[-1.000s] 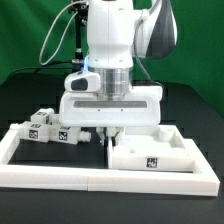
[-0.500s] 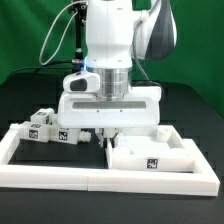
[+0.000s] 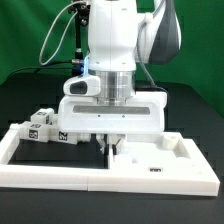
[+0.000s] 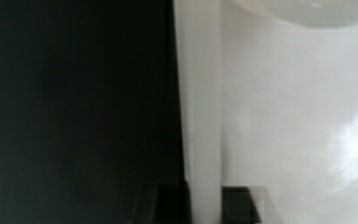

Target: Assemble one leg

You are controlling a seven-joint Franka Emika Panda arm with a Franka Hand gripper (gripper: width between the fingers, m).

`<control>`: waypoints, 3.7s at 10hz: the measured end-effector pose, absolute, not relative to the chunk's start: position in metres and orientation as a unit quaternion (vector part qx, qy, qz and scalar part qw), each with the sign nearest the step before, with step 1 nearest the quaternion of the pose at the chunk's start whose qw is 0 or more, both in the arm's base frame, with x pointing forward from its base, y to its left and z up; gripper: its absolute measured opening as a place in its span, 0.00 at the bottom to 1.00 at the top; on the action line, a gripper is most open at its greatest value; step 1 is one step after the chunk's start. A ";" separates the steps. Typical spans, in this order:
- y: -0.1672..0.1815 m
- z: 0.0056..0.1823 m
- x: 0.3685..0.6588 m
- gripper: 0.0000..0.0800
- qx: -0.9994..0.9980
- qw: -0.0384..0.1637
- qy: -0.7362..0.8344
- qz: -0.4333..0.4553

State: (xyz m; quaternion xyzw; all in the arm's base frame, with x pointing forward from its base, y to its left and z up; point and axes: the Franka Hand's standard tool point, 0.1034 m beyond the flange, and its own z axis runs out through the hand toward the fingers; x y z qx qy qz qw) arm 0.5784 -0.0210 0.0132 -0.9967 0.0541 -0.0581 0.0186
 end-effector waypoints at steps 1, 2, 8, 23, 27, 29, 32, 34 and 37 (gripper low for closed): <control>-0.021 0.014 0.581 0.07 -0.997 0.015 0.056 -0.060; -0.022 0.014 0.582 0.07 -0.996 0.013 0.056 -0.061; -0.021 0.013 0.590 0.07 -0.997 0.011 0.047 -0.066; -0.052 0.098 0.547 0.81 -0.999 0.023 0.031 -0.013; -0.110 0.111 0.483 0.81 -0.982 0.048 0.076 0.164; -0.100 0.116 0.482 0.81 -0.970 0.050 0.098 0.218; -0.100 0.107 0.474 0.81 -0.944 0.069 0.080 0.312; -0.144 0.085 0.449 0.81 -0.909 0.091 0.107 0.392; -0.170 0.065 0.447 0.81 -0.887 0.101 0.150 0.426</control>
Offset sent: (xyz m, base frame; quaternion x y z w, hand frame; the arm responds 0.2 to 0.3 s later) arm 0.0183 0.0126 0.0060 0.0271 0.0321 0.0427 0.9982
